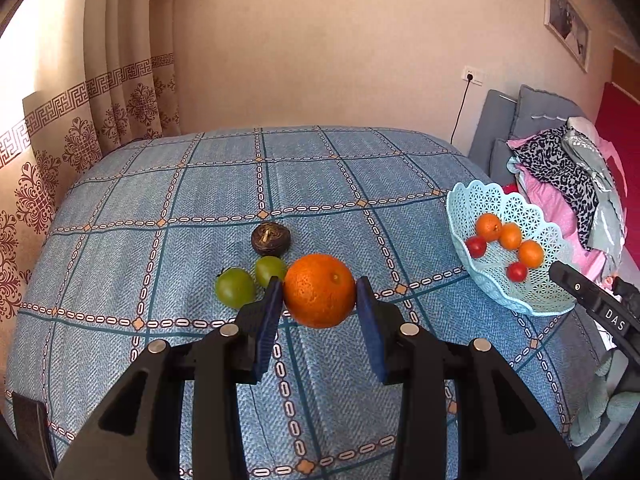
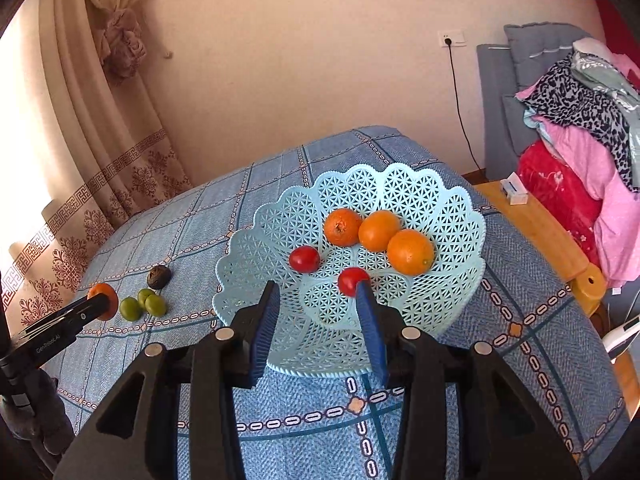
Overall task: Organize fruits
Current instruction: 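Carry the red tomato into the basket and open the right tool while the left tool carries the orange, then lower the orange into the basket and open the left tool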
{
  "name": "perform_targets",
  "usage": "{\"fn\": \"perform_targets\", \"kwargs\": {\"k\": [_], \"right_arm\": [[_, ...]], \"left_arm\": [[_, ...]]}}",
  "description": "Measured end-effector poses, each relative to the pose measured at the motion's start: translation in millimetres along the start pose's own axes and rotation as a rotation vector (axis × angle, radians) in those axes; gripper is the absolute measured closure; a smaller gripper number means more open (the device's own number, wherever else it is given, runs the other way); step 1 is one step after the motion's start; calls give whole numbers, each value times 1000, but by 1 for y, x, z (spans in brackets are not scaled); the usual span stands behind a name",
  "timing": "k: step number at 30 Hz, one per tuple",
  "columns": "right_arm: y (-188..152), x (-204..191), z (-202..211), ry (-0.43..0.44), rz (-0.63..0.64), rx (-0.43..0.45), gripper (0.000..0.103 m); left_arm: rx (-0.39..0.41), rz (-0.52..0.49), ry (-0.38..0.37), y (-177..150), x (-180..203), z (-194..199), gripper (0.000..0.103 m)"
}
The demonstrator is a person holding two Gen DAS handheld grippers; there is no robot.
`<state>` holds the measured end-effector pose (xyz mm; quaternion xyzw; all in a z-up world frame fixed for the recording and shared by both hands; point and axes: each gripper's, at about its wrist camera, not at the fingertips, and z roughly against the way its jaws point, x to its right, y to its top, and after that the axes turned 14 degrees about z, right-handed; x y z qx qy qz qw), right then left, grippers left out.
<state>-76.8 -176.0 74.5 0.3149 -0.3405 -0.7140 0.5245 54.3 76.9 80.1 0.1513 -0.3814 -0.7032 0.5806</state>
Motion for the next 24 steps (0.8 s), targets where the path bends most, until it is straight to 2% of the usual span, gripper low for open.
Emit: {"fn": "perform_targets", "kwargs": {"k": [13,24], "right_arm": [[0,14,10,-102,11,51,61],[0,28,12,-123,-20,73,60]], "left_arm": [[-49,-118,-104,-8,69,-16,64],[-95,-208,-200,-21,126,-28,64]]}}
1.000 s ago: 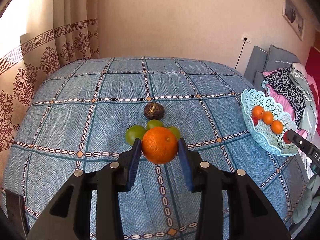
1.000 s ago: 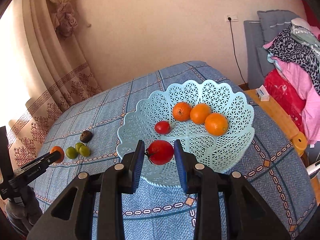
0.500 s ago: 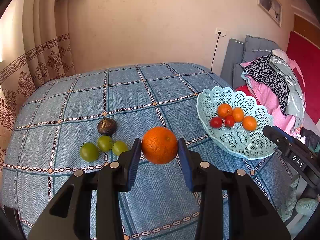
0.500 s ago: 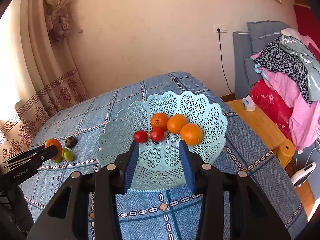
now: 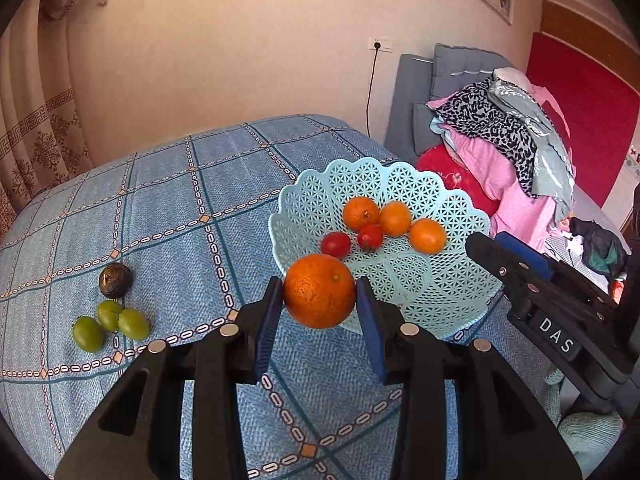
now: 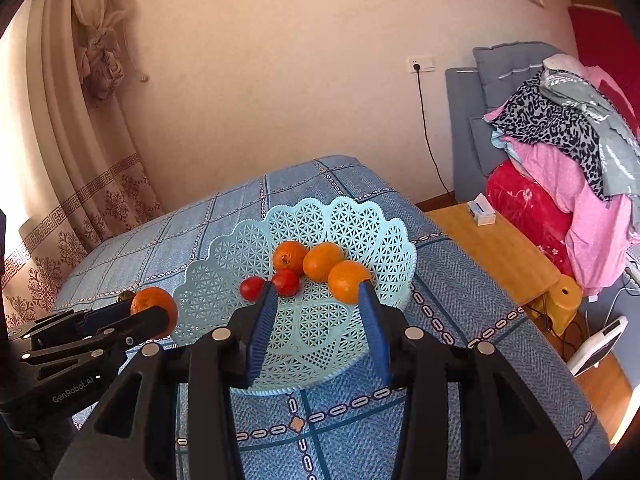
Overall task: Organize fruits
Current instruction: 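Lower the orange into the basket and open the left tool, then move the left tool to the green tomatoes and grasp the large green tomato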
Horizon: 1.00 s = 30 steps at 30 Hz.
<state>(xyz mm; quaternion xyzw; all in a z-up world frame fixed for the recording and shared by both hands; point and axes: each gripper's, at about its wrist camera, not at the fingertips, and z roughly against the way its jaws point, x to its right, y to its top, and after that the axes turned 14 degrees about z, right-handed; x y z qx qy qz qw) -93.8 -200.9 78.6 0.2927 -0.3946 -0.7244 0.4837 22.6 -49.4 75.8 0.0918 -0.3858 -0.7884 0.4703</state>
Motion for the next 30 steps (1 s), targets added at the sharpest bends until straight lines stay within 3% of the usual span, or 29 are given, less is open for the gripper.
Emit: {"fn": "perform_targets", "kwargs": {"k": [10,11,12,14,30], "right_arm": [[-4,11,0,-8,-33,1,60],[-4,12,1,-9,-33,2,60],[-5,12,1,-9,-34,2,60],[-4,14,1,-10,-36,1,60],[-5,2,1,9,-16,-6,60]], "left_arm": [[-49,10,-35,2,15,-19,62],[-51,17,-33,2,14,-20,59],[-46,23,-28,2,12,-20,50],[-29,34,-21,3,9,-18,46],[-23,66,2,2,-10,-10,41]]}}
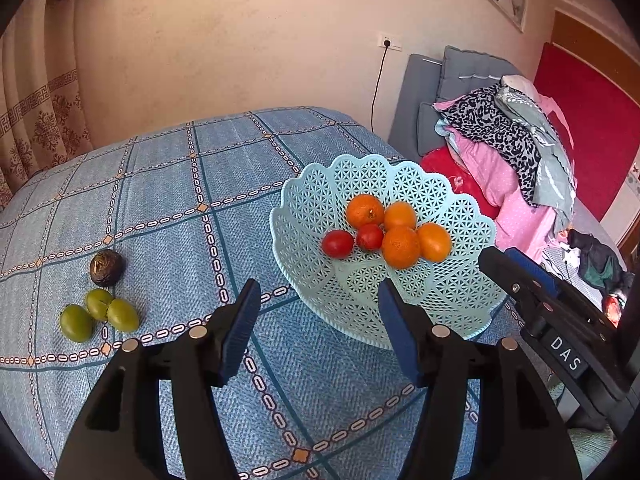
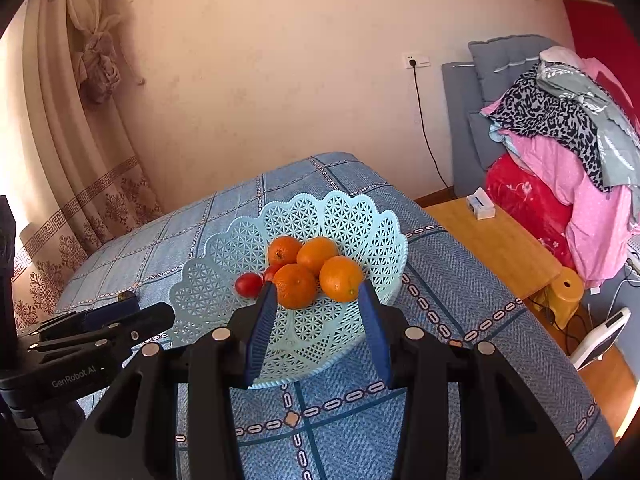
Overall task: Organize fruits
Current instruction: 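Move the left tool to the green tomatoes and grasp the large green tomato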
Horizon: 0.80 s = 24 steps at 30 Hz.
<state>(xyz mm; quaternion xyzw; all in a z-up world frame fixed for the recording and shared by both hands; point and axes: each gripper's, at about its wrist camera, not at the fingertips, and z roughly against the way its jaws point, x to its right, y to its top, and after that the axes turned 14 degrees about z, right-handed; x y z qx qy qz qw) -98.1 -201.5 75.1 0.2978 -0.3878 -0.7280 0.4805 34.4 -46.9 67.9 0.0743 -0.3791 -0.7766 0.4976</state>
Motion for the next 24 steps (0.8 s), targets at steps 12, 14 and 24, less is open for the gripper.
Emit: {"fn": "perform_targets", "kwargs": {"k": [12,14,24], "right_arm": [[1,-22,3,36,29,8,53],[2,-26,3,44,33,7,53],[1,-45,3,86,71,2,53]], "left_arm": [[36,52,48,5,-31,11,36],[41,65,57,6,-38,13,36],[54,120,122,2,-79,22,35]]}}
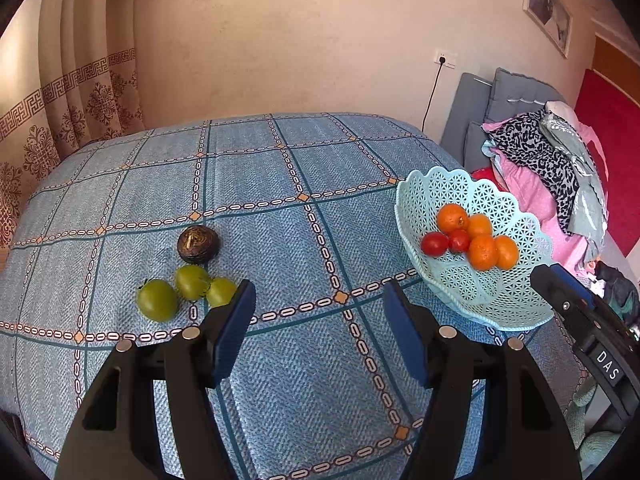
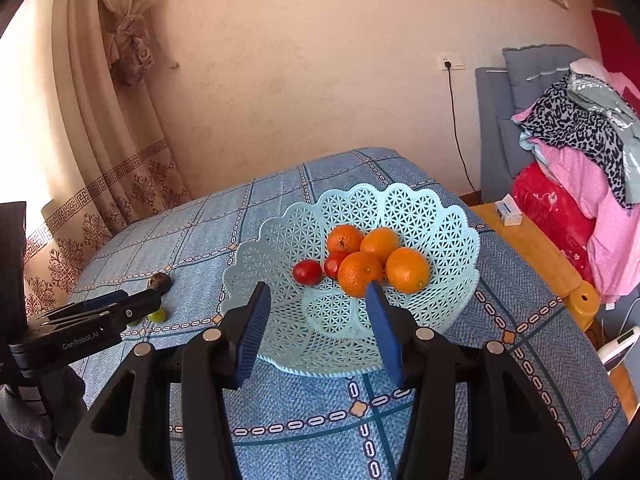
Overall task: Organize fruits
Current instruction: 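Move the left tool to the green tomatoes and grasp the large green tomato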
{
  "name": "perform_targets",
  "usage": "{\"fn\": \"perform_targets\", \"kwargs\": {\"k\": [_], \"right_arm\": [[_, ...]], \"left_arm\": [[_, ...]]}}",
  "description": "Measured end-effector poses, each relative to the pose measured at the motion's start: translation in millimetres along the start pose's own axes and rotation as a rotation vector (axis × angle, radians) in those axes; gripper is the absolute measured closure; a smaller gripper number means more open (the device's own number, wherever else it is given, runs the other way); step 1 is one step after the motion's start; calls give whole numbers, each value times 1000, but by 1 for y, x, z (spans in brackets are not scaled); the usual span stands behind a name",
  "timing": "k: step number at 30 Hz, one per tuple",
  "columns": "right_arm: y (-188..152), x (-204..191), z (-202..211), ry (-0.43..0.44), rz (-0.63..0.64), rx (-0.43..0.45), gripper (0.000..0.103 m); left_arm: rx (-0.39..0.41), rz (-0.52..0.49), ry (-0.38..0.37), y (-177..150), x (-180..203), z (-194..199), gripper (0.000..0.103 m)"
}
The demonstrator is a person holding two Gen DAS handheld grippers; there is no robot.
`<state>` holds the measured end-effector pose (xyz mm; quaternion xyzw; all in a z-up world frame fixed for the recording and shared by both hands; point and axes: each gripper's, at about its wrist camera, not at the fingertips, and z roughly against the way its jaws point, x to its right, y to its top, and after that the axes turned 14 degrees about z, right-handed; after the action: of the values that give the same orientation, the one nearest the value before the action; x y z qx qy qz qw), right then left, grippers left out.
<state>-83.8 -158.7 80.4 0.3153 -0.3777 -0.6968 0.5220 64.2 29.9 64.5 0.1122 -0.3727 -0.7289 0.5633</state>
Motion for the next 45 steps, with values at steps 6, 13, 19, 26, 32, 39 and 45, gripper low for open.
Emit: {"fn": "perform_targets", "kwargs": {"k": [6,13,19,26,32,39,45], "right_arm": [[1,-15,0,26,28,-1,53],[0,-36,0,48,70,-5,53],[-3,-59,-2,81,122,-17,53],[-6,-81,-4,129,159,-28,53],[-7,-92,-9,158,183,-47,53],[-7,-97,-17,181,190,-70,53],[-8,-105,-26,215,203,-102,53]], "left_arm": [[7,53,49,3,-31,0,35],[17,94,94,5,-62,0,35],[11,119,133,5,-85,-7,35],[-6,112,176,8,-98,-21,38],[-34,115,200,10,-106,-39,48],[-46,107,199,14,-109,-52,55],[-24,104,186,17,-110,-51,67]]}}
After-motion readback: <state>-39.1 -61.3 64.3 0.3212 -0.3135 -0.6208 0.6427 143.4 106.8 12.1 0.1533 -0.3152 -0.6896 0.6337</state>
